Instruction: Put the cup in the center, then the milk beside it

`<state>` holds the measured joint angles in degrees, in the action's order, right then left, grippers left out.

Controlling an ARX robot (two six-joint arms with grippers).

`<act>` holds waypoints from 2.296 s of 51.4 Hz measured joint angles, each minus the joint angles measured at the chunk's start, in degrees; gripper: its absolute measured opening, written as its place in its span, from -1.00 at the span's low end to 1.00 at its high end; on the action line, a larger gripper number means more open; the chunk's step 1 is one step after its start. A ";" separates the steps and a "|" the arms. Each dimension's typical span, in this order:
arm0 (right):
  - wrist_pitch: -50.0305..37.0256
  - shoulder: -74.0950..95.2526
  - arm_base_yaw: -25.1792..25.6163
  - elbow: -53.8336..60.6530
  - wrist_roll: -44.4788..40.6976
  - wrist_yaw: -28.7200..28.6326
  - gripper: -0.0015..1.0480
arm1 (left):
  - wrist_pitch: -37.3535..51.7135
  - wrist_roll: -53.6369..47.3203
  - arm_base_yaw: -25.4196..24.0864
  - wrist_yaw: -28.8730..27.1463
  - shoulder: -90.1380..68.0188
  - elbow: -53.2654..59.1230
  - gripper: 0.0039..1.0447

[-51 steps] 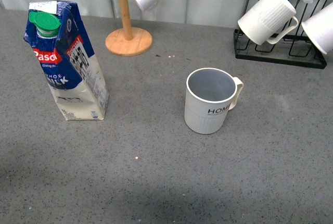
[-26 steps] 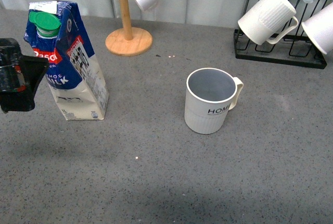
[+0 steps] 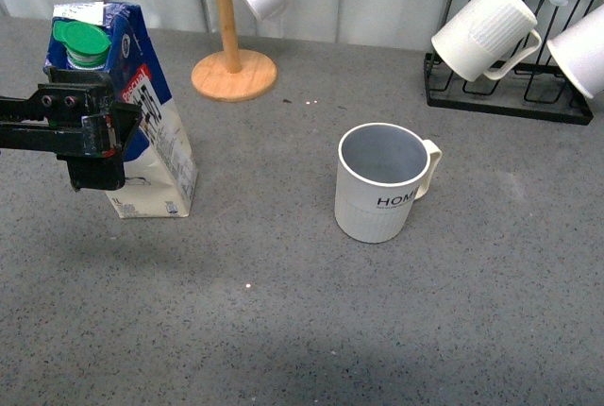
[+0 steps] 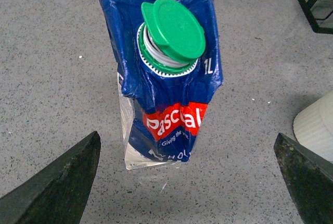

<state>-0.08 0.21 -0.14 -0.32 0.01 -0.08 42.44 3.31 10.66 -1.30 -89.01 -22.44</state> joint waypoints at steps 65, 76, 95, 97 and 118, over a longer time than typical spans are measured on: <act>0.00 0.00 0.00 0.00 0.00 0.02 0.82 | 2.21 2.69 -0.50 -2.32 -11.56 -7.48 -0.78; 0.00 0.00 0.00 0.00 0.00 0.02 0.82 | 3.65 5.79 7.26 -6.38 -10.88 -8.02 -0.93; 0.00 0.00 0.00 0.00 0.00 0.02 0.82 | 2.97 14.29 17.33 -12.17 -16.52 -13.18 -0.93; 0.00 0.00 0.00 0.00 0.00 0.02 0.82 | 2.99 15.08 18.12 -12.94 -17.25 -13.73 -0.93; 0.00 0.00 0.00 0.00 0.00 0.02 0.82 | 1.92 21.24 20.22 -14.14 -18.78 -15.50 -0.93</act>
<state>-0.08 0.21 -0.14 -0.32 0.01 -0.05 44.36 24.56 30.87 -15.44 -107.79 -37.93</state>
